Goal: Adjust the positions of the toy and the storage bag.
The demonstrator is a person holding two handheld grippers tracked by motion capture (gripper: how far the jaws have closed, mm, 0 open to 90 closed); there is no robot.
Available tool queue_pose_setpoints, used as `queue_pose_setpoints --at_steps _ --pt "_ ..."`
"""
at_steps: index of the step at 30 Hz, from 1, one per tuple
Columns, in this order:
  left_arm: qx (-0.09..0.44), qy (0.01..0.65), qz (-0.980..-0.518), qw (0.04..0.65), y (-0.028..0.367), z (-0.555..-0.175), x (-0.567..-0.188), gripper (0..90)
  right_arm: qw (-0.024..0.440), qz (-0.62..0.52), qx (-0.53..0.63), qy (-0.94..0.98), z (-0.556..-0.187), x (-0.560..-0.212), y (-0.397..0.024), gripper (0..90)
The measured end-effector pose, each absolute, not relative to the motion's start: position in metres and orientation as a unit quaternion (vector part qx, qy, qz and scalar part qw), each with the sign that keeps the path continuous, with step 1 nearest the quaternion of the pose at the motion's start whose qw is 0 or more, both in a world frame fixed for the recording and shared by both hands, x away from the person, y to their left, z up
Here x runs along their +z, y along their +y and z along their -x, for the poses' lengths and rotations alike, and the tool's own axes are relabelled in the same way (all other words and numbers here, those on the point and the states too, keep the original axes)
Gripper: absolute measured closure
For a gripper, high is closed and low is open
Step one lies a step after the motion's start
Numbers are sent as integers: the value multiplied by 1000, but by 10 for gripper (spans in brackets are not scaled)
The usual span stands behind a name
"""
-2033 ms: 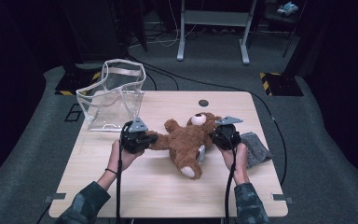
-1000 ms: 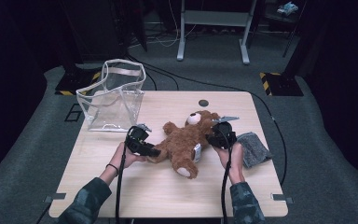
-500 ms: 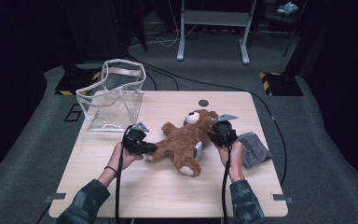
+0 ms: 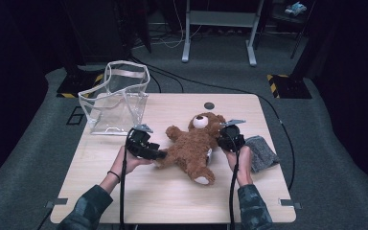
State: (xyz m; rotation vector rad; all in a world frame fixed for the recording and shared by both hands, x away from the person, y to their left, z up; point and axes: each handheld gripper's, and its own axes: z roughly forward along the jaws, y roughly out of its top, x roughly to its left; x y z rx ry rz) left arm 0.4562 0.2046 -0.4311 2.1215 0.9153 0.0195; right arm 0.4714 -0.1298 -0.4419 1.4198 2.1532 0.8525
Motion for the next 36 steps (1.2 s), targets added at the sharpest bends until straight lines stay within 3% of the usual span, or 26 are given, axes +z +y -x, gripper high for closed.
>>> queue_pose_setpoints --at_steps 6,11,19,24,27,30,32,36 --pt "46 377 -827 414 207 -475 -410 335 208 -519 305 771 -472 -448 -135 802" --pt "73 390 -839 373 189 -505 -419 293 210 -521 306 769 -471 -450 -137 801" --pt "62 404 -849 335 165 -545 -429 268 209 -520 304 770 -470 -450 -142 797" --pt "42 407 -843 349 156 -557 -433 278 201 -528 305 766 -470 -450 -141 795" --pt "33 389 -858 334 150 -560 -439 413 204 -525 305 768 -471 -450 -141 795" --pt "30 383 -860 335 148 -559 -444 661 207 -521 305 770 -471 -449 -140 803" --pt "32 382 -859 339 149 -556 -446 765 208 -518 308 770 -470 -448 -140 809" --pt "33 383 -846 370 158 -546 -438 807 217 -516 318 765 -466 -443 -140 821"
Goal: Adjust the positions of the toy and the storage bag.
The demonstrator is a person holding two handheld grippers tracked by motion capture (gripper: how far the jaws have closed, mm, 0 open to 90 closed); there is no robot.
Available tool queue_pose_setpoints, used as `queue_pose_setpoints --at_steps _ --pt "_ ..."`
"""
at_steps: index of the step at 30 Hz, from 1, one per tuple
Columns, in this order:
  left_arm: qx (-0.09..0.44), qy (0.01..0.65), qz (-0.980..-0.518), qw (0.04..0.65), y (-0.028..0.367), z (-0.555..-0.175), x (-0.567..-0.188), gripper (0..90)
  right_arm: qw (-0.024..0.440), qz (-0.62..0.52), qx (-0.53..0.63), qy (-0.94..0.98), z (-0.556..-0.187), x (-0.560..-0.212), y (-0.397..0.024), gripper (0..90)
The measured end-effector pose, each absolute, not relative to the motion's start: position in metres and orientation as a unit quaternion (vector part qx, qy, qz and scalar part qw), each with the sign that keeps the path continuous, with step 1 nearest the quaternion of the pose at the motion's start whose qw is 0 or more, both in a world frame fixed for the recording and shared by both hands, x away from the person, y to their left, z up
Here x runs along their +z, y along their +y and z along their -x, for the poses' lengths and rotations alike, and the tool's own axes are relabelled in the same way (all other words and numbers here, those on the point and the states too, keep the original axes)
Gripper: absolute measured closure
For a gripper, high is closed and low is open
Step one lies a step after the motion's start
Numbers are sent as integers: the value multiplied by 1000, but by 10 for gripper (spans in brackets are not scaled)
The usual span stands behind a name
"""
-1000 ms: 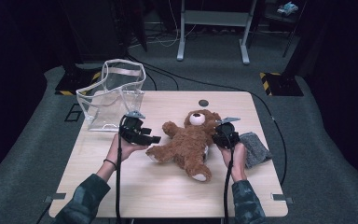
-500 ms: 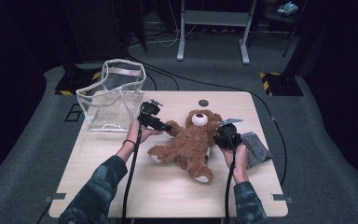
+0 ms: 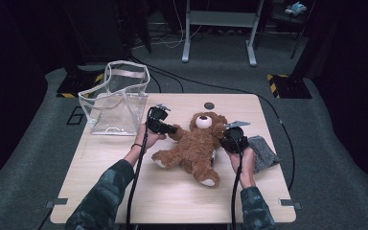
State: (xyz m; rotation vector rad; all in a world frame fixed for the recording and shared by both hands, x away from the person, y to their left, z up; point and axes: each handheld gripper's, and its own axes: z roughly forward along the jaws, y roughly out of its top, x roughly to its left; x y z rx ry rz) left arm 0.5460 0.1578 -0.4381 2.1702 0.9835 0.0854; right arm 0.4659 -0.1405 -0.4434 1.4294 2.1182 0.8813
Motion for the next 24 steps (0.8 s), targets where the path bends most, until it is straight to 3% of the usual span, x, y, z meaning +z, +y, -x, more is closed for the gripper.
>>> queue_pose_setpoints --at_steps 7,13,24 --pt "37 384 -837 387 175 -523 -411 807 226 -509 328 763 -466 -433 -137 824" --pt "33 377 -841 386 189 -502 -398 806 206 -505 341 766 -464 -426 -130 824" --pt "26 446 -812 374 199 -515 -441 741 194 -510 319 775 -474 -446 -113 790"
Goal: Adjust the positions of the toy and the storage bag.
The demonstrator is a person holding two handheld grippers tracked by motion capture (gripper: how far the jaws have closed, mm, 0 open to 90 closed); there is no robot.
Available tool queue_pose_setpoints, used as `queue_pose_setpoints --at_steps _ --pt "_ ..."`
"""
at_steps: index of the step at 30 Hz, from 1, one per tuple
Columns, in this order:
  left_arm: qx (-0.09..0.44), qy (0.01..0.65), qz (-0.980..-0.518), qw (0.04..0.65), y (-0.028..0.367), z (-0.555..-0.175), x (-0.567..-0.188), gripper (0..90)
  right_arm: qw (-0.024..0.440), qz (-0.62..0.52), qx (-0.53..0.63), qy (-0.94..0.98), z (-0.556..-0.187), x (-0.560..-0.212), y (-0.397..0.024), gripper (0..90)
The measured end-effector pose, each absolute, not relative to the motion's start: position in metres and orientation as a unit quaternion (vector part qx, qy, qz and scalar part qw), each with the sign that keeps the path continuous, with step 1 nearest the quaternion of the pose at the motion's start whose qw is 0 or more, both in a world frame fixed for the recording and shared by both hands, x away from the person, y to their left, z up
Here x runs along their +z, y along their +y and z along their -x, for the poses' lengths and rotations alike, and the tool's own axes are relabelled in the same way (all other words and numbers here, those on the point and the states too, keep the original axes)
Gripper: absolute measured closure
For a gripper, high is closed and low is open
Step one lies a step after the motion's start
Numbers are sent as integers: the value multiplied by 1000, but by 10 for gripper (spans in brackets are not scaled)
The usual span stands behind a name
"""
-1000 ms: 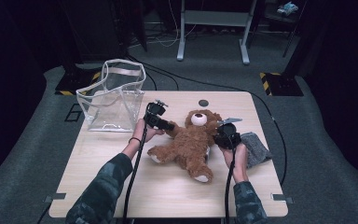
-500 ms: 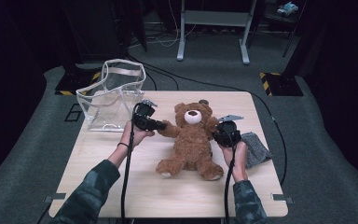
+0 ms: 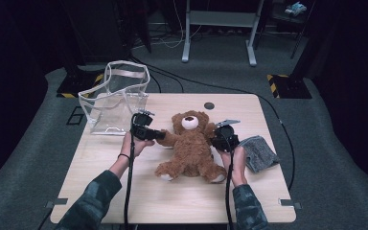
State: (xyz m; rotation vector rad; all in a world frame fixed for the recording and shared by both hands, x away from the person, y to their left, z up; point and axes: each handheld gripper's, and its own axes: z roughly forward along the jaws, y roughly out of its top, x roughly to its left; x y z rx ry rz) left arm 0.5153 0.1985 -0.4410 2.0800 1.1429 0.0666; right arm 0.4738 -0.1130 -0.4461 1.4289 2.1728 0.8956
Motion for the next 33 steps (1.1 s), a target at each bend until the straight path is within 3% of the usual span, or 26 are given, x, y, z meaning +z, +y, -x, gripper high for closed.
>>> queue_pose_setpoints --at_steps 1,6,8,12,20,33 --pt "21 455 -805 381 200 -516 -444 726 194 -510 320 774 -473 -446 -114 773" --pt "33 474 -798 371 202 -516 -443 485 195 -506 330 773 -470 -445 -117 639" --pt "38 483 -790 376 201 -514 -441 392 202 -505 333 771 -468 -445 -118 538" --pt "64 487 -784 379 196 -509 -432 289 203 -508 336 767 -457 -442 -117 453" --pt "87 478 -780 395 175 -504 -409 205 209 -507 342 763 -445 -442 -111 383" --pt "58 484 -785 383 131 -514 -417 187 205 -499 345 768 -446 -438 -107 413"
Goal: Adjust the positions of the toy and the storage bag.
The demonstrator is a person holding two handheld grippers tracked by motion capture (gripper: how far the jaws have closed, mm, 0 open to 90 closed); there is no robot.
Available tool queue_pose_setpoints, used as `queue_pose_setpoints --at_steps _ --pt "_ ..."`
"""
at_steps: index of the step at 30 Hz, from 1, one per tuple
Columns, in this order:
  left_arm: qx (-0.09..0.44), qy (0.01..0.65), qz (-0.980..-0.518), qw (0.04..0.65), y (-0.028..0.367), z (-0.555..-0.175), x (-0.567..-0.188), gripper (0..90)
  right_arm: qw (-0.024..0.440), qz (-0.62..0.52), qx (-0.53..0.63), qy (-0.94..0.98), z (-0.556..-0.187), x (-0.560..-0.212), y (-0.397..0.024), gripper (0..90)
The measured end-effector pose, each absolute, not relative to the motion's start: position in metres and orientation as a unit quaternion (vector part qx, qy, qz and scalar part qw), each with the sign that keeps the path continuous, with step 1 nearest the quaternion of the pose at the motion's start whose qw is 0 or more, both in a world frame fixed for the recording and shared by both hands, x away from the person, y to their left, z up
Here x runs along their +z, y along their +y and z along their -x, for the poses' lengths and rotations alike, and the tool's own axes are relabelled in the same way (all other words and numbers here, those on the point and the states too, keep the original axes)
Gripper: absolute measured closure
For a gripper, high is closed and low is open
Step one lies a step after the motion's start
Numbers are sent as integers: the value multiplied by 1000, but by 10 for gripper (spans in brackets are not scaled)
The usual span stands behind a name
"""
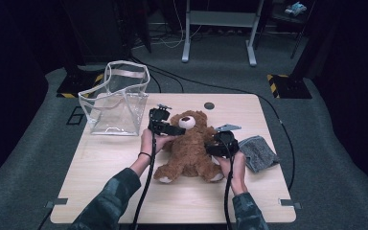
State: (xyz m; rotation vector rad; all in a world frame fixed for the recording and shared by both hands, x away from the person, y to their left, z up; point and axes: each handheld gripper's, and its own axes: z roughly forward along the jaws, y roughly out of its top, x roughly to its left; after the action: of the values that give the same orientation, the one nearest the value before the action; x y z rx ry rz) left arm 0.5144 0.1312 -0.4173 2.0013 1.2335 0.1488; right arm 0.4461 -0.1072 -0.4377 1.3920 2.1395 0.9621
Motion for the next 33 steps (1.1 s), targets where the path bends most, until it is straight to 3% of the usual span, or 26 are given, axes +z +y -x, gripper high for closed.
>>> queue_pose_setpoints --at_steps 20,33 --pt "74 521 -755 391 96 -521 -443 135 206 -496 346 770 -443 -444 -105 406" --pt "88 557 -740 368 90 -527 -463 3 201 -496 346 770 -442 -449 -104 404"
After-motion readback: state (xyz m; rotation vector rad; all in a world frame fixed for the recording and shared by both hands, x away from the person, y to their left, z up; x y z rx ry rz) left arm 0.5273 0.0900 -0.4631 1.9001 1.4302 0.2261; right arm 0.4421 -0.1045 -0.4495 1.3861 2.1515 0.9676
